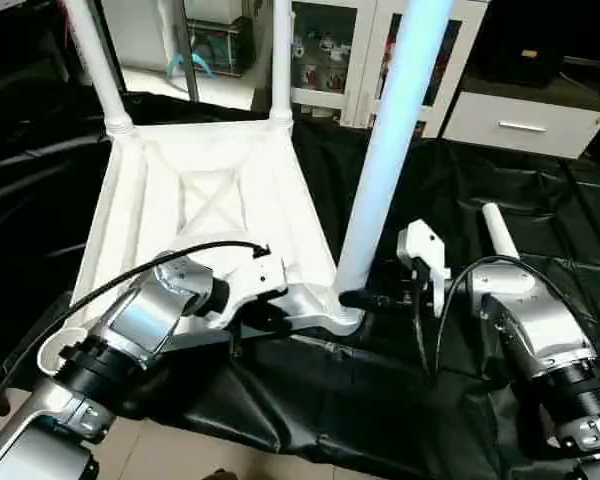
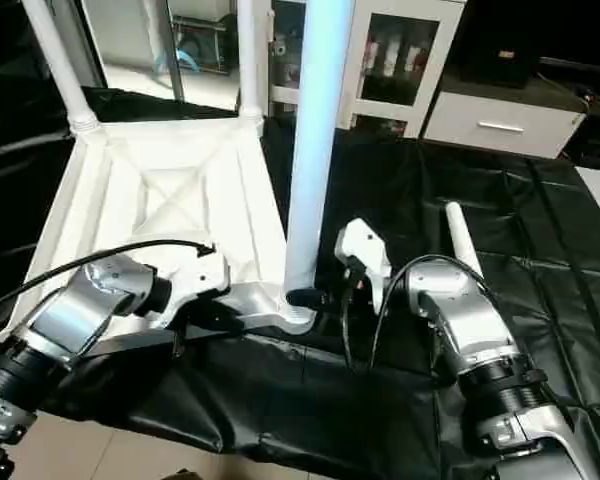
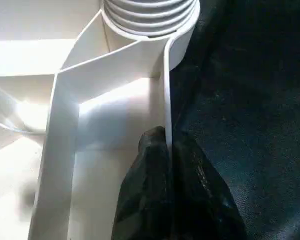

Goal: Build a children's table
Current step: Rotate leg to tighten

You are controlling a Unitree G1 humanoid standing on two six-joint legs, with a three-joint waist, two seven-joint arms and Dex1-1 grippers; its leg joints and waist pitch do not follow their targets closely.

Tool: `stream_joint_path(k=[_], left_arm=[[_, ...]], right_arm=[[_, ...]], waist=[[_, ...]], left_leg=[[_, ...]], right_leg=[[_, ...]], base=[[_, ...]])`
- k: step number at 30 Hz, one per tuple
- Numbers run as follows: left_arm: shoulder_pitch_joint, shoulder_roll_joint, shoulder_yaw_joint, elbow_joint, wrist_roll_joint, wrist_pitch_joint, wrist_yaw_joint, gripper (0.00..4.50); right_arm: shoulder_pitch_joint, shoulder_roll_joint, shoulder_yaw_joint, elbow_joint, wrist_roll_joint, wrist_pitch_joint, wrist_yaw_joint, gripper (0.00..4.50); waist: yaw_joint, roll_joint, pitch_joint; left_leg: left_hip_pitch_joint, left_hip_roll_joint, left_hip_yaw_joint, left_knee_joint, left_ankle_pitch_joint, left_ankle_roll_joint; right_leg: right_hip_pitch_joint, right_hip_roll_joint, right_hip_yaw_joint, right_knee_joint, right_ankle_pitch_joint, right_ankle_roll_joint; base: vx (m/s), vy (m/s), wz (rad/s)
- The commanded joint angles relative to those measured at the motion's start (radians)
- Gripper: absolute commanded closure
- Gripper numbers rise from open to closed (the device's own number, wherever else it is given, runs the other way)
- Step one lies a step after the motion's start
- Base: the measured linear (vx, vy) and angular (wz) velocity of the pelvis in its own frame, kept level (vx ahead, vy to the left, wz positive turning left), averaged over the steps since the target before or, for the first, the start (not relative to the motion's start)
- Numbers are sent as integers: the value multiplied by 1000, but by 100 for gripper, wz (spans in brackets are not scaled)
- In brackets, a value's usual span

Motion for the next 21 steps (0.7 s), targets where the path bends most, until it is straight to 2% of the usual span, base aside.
stream_joint_path(k=[1,8,12,15,17,19,20,21], left_arm=[[16,-11,-77,14,18,1,-41,450],[19,-10,-75,14,20,4,-43,450],[15,-32,-49,41,22,4,3,450],[7,-60,-21,68,18,8,52,450],[-7,-111,32,112,5,23,143,450],[-14,-137,59,132,-4,31,187,450],[-26,-170,95,160,-15,40,247,450],[-30,-179,106,168,-18,43,264,450]], right_arm=[[-16,0,16,9,-5,-9,26,251],[-3,0,20,9,-4,-2,45,262],[-3,24,-2,40,-14,9,-20,262],[-12,47,-18,74,-31,12,-90,262],[-23,90,-46,128,-62,14,-233,263],[-25,115,-63,149,-66,24,-296,263],[-27,150,-84,171,-69,35,-378,263],[-28,161,-91,178,-70,39,-401,263]], waist=[[-8,6,-58],[-8,7,-58],[-9,6,-56],[-12,7,-49],[-22,6,-39],[-28,3,-40],[-39,3,-39],[-43,4,-40]], left_leg=[[18,63,-28,-77,-187,21],[20,63,-28,-78,-189,19],[20,62,-27,-78,-202,18],[24,63,-30,-84,-268,-3],[35,58,-34,-87,-371,-35],[35,57,-41,-88,-394,-43],[35,55,-44,-89,-412,-45],[35,55,-45,-88,-416,-47]], right_leg=[[44,-71,42,-55,-142,-265],[43,-70,42,-55,-143,-264],[42,-71,43,-57,-158,-264],[38,-71,43,-69,-262,-244],[29,-74,40,-88,-436,-203],[30,-76,37,-94,-499,-176],[25,-75,34,-102,-549,-144],[24,-75,33,-103,-556,-140]], base=[[0,0,0],[0,0,0],[0,0,0],[0,0,0],[0,0,0],[-51,0,-3],[-50,3,-3],[0,0,0]])
